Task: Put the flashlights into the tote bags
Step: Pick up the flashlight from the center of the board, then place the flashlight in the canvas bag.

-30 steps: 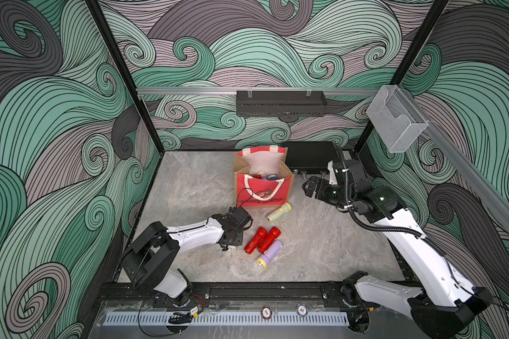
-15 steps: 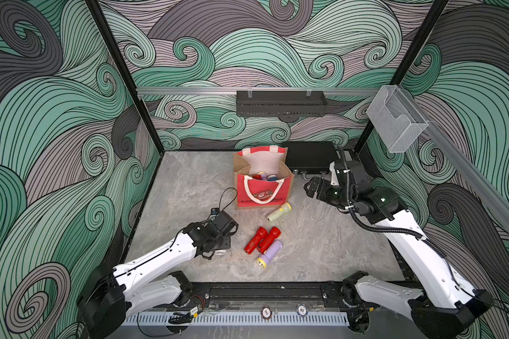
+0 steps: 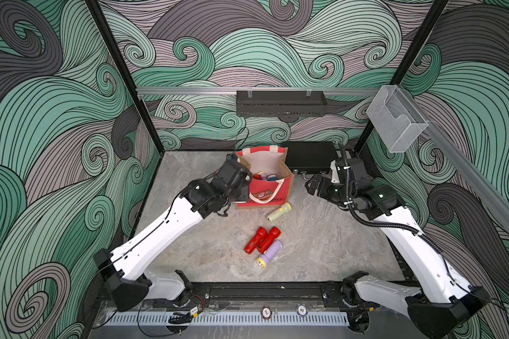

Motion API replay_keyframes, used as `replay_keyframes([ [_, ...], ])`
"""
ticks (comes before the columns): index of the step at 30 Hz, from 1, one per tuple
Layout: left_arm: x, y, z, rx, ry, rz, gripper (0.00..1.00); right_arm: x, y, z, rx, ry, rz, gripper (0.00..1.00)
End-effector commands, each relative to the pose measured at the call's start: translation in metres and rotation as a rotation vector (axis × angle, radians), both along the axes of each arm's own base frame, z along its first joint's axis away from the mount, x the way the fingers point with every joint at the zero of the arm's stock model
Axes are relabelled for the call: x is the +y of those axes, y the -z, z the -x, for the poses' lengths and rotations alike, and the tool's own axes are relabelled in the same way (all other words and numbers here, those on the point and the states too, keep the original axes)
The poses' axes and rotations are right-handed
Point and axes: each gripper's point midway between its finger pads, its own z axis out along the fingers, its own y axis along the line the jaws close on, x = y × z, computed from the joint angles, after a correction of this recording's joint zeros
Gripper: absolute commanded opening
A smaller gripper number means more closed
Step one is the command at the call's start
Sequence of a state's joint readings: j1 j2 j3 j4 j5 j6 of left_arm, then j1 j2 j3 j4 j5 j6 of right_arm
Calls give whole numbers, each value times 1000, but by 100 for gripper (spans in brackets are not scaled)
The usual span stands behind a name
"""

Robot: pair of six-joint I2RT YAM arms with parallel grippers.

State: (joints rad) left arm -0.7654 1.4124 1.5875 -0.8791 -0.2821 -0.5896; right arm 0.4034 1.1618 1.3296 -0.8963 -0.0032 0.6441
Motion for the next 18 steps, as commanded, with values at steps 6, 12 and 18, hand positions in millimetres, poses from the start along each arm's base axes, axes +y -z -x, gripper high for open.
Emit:
replay_keyframes([
  [6, -75, -24, -72, -29, 106, 81, 0, -5, -1, 4, 0, 0, -8, 99],
  [12, -87, -5, -117, -4, 85, 69, 0, -9, -1, 7, 8, 3, 7, 100],
  [18, -80, 41, -148, 74, 22, 43, 0, -8, 1, 7, 19, 6, 6, 100],
])
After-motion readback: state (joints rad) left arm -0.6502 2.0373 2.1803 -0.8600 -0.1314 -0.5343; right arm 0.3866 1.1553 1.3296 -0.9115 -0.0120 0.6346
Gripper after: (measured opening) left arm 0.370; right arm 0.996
